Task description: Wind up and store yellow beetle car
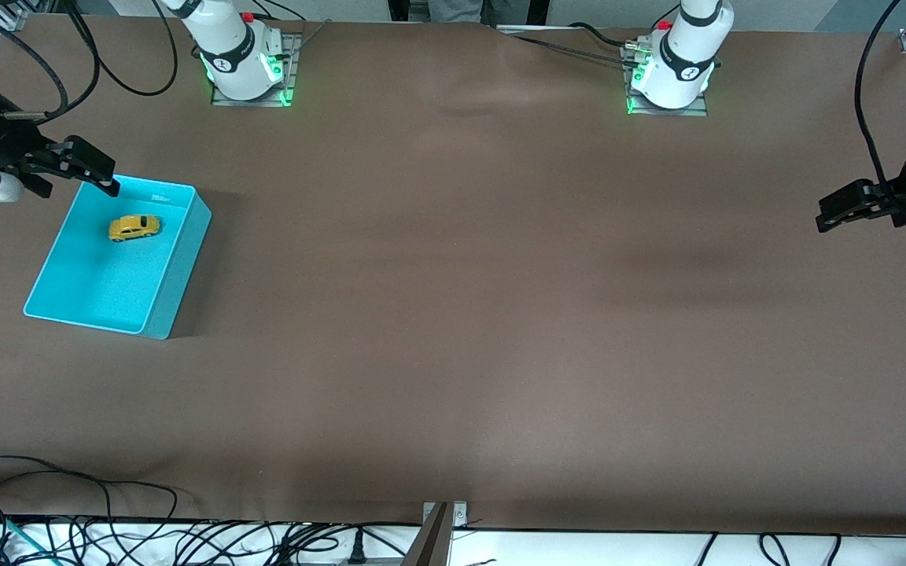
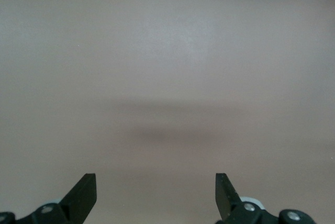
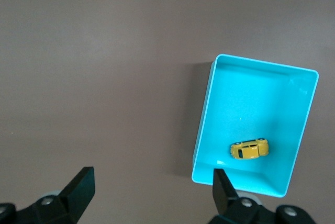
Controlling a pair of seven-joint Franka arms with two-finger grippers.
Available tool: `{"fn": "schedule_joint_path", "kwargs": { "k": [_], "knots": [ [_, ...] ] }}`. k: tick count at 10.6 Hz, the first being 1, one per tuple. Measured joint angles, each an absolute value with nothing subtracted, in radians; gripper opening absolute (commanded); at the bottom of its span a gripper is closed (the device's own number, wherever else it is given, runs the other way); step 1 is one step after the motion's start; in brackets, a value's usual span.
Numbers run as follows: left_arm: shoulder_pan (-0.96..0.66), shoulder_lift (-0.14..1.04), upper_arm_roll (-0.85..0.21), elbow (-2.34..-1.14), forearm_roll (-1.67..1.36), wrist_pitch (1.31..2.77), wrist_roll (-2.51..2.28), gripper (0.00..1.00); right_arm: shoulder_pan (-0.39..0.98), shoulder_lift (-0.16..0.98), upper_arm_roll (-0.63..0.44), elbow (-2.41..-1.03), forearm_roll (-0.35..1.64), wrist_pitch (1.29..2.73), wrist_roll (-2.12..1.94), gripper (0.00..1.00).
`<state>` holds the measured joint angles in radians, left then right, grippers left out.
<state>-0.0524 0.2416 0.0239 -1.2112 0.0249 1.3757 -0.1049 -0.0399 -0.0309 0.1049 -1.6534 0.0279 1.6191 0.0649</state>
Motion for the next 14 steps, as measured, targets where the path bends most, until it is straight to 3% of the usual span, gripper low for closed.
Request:
{"fn": "schedule_joint_path", "kwargs": {
  "k": [14],
  "knots": [
    [-0.052,0.242,0.024,-1.211,0.025,1.376,-0.105,1.0,-0.049,-0.01,0.067,-1.652,-0.001,1.584,0.075,1.0]
  ]
}}
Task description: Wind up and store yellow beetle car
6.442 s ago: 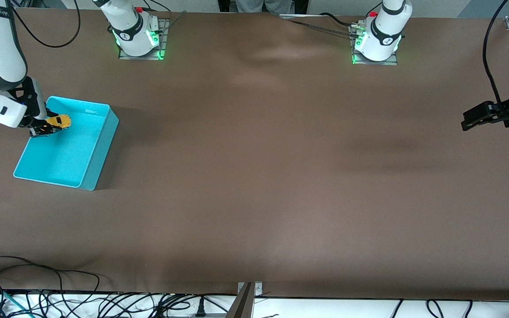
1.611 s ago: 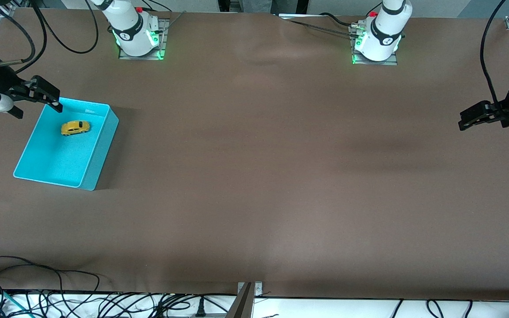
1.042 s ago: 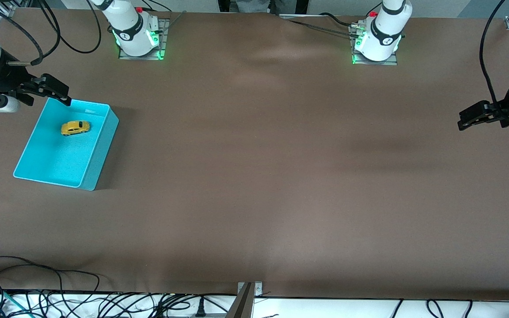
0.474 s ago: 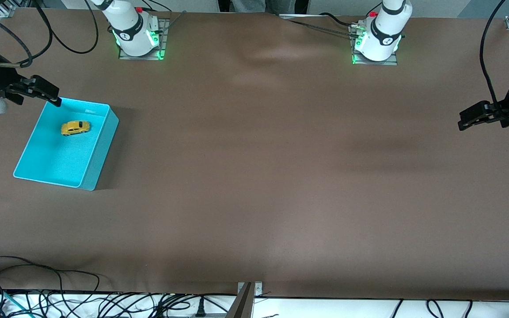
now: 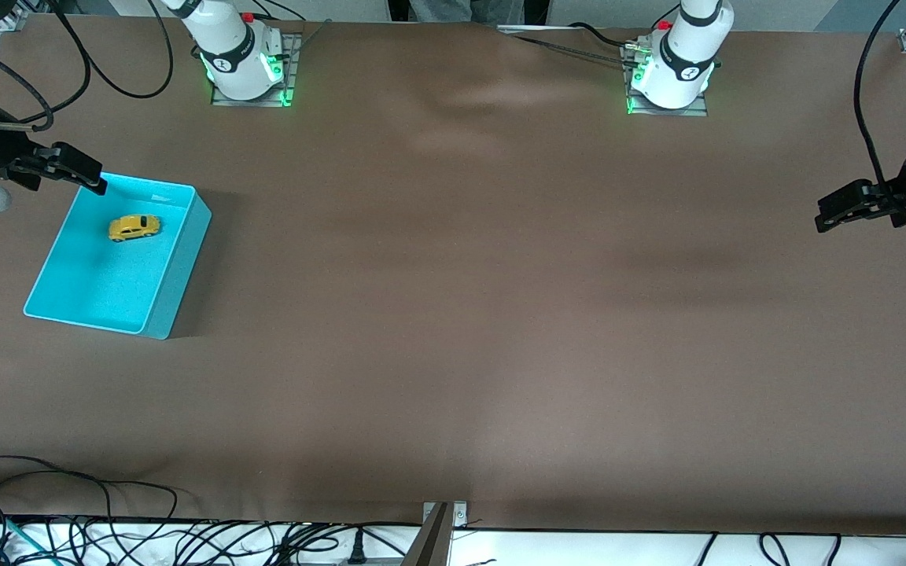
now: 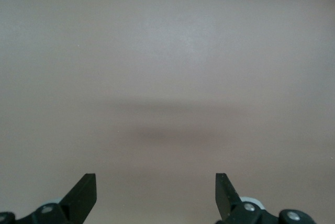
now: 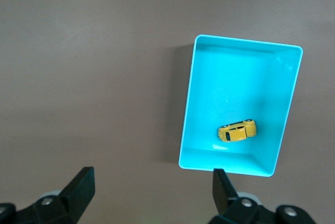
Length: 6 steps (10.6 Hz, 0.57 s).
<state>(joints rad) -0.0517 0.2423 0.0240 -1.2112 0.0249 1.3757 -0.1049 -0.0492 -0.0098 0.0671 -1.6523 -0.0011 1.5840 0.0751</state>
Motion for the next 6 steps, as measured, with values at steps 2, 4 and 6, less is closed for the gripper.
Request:
{"fn": "schedule_joint_path", "kwargs": {
  "k": [2,4,6],
  "knots": [
    [-0.052,0.242,0.024,-1.211,0.025,1.376,-0.105,1.0,-0.048,-0.009,0.071,-1.651,-0.001,1.584,0.069,1.0],
    [-0.052,0.242,0.024,-1.211,0.025,1.376,-0.105,1.0,-0.046,-0.01,0.078,-1.648,-0.001,1.583,0.028,1.0],
    [-0.052,0.242,0.024,-1.211,0.025,1.376,-0.105,1.0,-0.046,-0.01,0.078,-1.646,0.0,1.583,0.003,1.0]
  ]
}}
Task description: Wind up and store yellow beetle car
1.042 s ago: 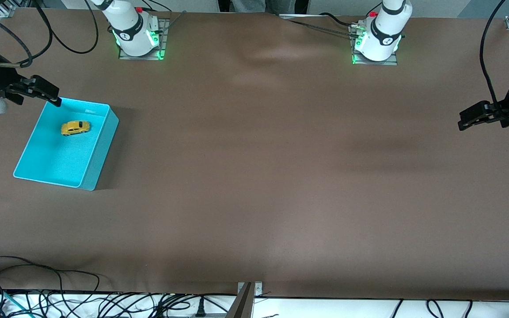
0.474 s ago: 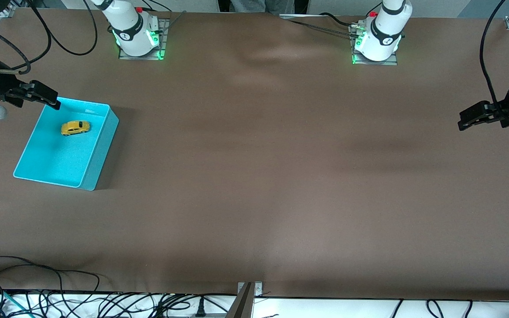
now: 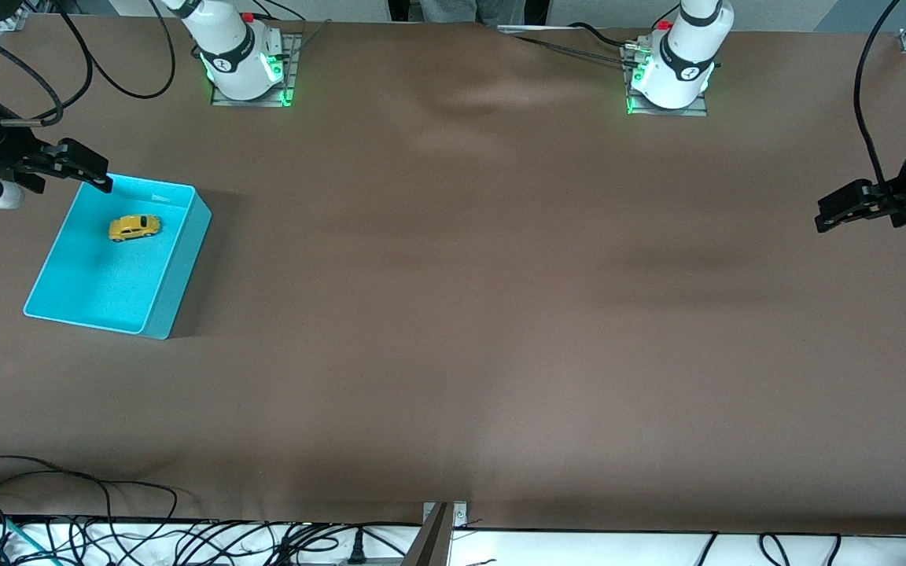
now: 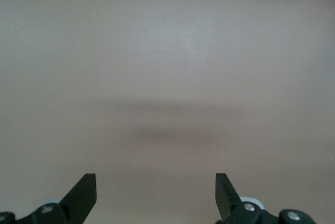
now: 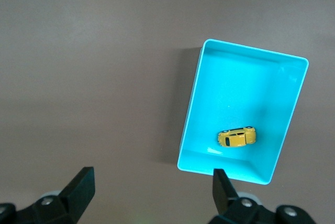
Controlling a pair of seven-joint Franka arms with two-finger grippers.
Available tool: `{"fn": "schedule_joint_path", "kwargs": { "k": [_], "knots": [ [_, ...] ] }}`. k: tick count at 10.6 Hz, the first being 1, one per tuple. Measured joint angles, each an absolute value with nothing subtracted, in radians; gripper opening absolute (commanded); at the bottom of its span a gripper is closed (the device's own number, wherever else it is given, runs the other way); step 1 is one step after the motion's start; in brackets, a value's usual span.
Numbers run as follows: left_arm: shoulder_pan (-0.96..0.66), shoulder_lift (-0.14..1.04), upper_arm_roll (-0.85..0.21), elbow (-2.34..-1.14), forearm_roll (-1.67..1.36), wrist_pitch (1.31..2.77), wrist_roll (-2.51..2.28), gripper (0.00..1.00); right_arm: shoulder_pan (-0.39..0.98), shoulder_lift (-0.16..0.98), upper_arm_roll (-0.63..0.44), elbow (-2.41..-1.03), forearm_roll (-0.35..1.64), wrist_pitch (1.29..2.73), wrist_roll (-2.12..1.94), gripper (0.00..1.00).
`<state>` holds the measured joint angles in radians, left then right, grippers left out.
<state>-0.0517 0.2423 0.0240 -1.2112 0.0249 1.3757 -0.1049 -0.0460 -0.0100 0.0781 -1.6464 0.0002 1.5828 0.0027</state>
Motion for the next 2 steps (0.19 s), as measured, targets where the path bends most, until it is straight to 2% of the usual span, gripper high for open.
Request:
{"fn": "schedule_joint_path", "kwargs": {
  "k": [2],
  "knots": [
    [-0.052,0.242,0.024,-1.211,0.025,1.376,-0.105,1.0,-0.046,-0.01,0.078,-1.646,0.019,1.583,-0.002,1.0]
  ]
}}
